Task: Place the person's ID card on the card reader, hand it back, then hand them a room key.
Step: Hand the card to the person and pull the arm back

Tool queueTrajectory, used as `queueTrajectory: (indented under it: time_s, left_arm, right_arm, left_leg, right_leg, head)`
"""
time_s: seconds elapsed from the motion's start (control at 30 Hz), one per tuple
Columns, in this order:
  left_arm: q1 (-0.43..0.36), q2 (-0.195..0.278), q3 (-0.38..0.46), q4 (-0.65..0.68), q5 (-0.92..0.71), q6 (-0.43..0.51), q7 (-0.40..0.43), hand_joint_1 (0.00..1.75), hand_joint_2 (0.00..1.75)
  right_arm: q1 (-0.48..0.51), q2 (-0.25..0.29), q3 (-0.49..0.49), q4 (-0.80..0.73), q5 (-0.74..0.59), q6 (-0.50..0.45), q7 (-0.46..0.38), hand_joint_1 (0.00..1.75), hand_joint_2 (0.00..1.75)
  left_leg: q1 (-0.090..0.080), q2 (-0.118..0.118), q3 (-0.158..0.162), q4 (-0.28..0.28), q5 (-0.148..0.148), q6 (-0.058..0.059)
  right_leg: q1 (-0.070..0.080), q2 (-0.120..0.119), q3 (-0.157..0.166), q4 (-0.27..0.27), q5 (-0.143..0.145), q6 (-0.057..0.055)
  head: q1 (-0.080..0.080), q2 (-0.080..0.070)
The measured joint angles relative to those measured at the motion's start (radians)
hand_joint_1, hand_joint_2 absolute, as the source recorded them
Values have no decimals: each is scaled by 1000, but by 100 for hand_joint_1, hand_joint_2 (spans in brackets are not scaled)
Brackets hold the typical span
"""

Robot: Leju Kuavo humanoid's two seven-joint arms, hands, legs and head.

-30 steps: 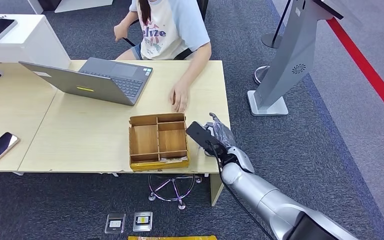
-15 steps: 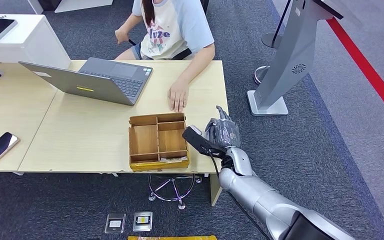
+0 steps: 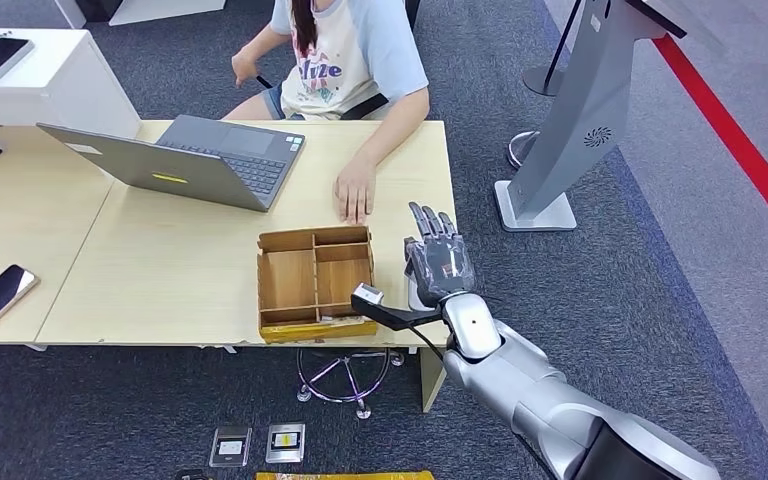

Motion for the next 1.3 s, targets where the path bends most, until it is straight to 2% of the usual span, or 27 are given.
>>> queueTrajectory:
  time_s: [0.2,0.33,0.73,1.3]
  left_arm:
    - [-1,4,-9,0,-8,2,5,0,175]
    - [-1,8,-17,0,-9,5,15,0,175]
    - [-8,11,-43,-2,-38,6,61,0,175]
    - [-28,14,-70,-25,-49,26,69,0,175]
  right_arm:
    - [3,-1,37,7,48,7,-1,175,175]
    - [13,-1,49,12,27,-8,-21,175,175]
    - [77,-10,49,48,28,-30,-47,175,175]
    - [98,1,47,77,53,-35,-76,175,175]
  left_leg:
    - [0,0,0,0,0,0]
    - [0,0,0,0,0,0]
    - [0,0,0,0,0,0]
    - [0,0,0,0,0,0]
  right_leg:
    - [0,0,0,0,0,0]
    - [0,0,0,0,0,0]
    - [0,0,0,0,0,0]
    - [0,0,0,0,0,0]
  head:
    - [0,0]
    - [0,0]
    - [0,0]
    - [0,0]
